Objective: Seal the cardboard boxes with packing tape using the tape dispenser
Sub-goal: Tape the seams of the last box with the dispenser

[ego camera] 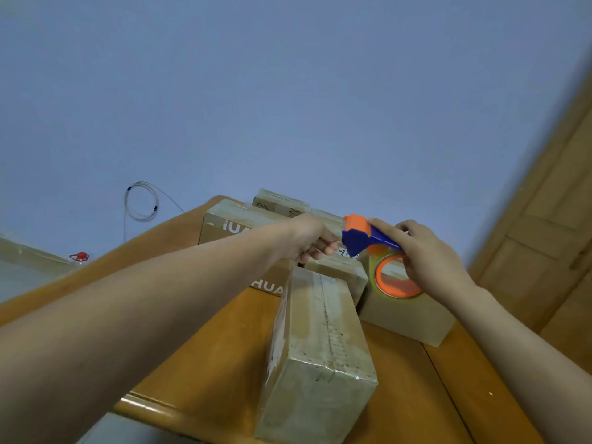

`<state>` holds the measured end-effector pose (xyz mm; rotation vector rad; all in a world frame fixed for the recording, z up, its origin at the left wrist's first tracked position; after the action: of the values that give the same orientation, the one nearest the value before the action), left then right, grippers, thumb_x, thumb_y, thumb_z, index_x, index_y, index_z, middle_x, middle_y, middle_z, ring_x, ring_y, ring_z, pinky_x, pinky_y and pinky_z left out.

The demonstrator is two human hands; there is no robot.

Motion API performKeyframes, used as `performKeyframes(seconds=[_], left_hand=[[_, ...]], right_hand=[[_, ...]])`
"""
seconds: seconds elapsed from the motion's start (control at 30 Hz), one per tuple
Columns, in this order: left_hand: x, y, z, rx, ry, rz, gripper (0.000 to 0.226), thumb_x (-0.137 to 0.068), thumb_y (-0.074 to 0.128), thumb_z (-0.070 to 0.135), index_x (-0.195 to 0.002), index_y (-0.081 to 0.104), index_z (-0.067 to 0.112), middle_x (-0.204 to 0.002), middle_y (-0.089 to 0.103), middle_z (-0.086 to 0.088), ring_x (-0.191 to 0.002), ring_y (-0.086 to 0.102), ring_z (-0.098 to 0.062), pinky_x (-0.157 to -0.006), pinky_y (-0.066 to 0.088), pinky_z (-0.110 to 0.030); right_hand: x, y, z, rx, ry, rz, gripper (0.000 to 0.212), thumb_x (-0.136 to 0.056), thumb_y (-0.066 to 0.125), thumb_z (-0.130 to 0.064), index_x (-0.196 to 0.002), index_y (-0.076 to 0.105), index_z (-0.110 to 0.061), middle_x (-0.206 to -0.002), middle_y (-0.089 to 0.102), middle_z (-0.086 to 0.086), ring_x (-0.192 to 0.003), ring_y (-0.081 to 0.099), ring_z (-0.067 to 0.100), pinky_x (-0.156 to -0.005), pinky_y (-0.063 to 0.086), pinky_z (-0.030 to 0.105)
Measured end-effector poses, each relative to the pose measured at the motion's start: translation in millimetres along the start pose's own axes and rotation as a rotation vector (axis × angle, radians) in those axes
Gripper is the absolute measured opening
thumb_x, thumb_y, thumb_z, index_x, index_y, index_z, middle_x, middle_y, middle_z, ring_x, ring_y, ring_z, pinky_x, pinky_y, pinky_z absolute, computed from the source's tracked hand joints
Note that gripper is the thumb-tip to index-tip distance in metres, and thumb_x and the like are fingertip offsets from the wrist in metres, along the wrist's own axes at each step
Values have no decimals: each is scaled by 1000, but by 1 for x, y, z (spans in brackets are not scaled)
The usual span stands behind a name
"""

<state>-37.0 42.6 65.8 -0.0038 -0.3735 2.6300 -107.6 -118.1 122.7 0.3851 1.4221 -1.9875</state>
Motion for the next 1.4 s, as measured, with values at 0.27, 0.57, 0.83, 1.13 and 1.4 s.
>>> performKeyframes(seconds=[0.27, 0.57, 0.83, 1.13, 1.4], left_hand=[[-11, -12, -15, -146, -18, -78, 26, -98, 47, 15, -76, 60, 11, -56, 58, 3, -47, 56, -9, -47, 29, -20], [-10, -55, -46, -182, -41, -119, 21, -99, 49, 19, -86, 62, 10, -62, 61, 5, -56, 60, -9, -47, 32, -18], [-6, -59, -58, -201, -58, -119, 21, -99, 50, 20, -89, 63, 8, -67, 62, 1, -53, 55, -10, -45, 31, -18], [-10, -45, -77, -92, -75, -213, 27, -101, 42, 28, -91, 57, 8, -73, 59, -1, -65, 59, -13, -53, 37, -21], [-10, -53, -70, -156, -72, -89, 31, -102, 44, 23, -77, 56, 9, -58, 52, 2, -46, 46, -6, -42, 31, -16]], right_hand=[[-1, 17, -14, -43, -118, 13, 90, -69, 62, 15, -143, 42, -32, -107, 58, 11, -86, 58, 32, -54, 32, 29], [25, 21, 13, 103, -182, -2, 97, -60, 77, 10, -142, 40, -29, -105, 60, 14, -82, 60, 31, -54, 45, 33], [44, 23, 39, 81, -110, 6, 97, -61, 75, 13, -140, 39, -30, -102, 60, 15, -81, 59, 33, -54, 41, 29], [55, 46, 39, 101, -158, -61, 99, -57, 82, 4, -141, 43, -32, -104, 61, 7, -85, 60, 25, -58, 47, 29], [43, 54, 43, 61, -118, -43, 100, -58, 81, 6, -142, 42, -33, -105, 61, 6, -85, 61, 25, -54, 45, 27]])
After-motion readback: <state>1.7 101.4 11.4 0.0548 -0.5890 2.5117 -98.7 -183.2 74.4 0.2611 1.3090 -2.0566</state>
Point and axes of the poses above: each hand's wrist, its own x-axis away from the middle knuckle, its own y-axis out of the palm, z = x × y, the point moved 8 cm from there along -x, towards the middle knuckle
